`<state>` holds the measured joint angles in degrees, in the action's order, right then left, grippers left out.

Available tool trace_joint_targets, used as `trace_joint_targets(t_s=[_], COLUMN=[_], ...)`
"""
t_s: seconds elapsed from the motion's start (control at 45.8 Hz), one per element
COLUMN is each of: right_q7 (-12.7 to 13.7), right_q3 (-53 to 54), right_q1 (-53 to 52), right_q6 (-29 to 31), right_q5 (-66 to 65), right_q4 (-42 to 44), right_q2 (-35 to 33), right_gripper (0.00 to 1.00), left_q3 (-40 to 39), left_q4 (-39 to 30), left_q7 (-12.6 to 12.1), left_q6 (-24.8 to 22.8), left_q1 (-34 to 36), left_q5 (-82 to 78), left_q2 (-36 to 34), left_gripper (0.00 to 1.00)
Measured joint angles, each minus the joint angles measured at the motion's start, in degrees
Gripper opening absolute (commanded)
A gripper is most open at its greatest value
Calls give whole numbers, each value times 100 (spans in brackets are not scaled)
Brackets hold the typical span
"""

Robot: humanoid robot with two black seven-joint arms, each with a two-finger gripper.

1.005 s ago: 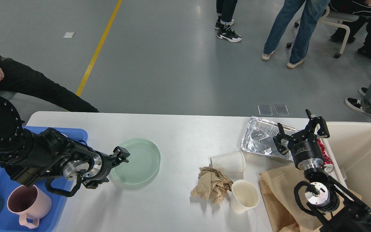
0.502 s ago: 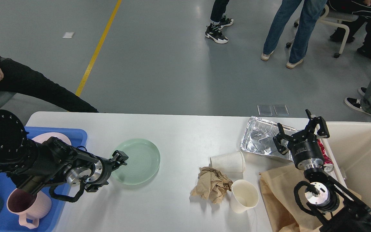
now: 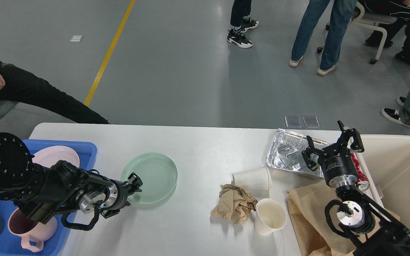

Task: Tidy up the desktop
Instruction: 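Reach the left gripper to the pale green plate and grip its rim, then lift the green plate and lower it onto the pink plate in the tray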

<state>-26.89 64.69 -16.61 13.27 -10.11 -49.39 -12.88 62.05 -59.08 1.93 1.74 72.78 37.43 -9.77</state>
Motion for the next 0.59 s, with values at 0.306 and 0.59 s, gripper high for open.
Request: trace_joint_targets(t_s=[0.306,0.59], right_q7=[0,0], right_q3=[0,0], right_q1=[0,0], right_q6=[0,0], right_q5=[0,0], right_q4=[0,0], right_q2=[-1,-2], right_gripper=[100,100], left_q3=[51,68], left_q4=[-83,-112], left_q7=[-21,-37], left_q6=[-7,-241], left_q1=[6,9], left_q5=[4,18], left_q2=[-45,-76], left_gripper=[0,0])
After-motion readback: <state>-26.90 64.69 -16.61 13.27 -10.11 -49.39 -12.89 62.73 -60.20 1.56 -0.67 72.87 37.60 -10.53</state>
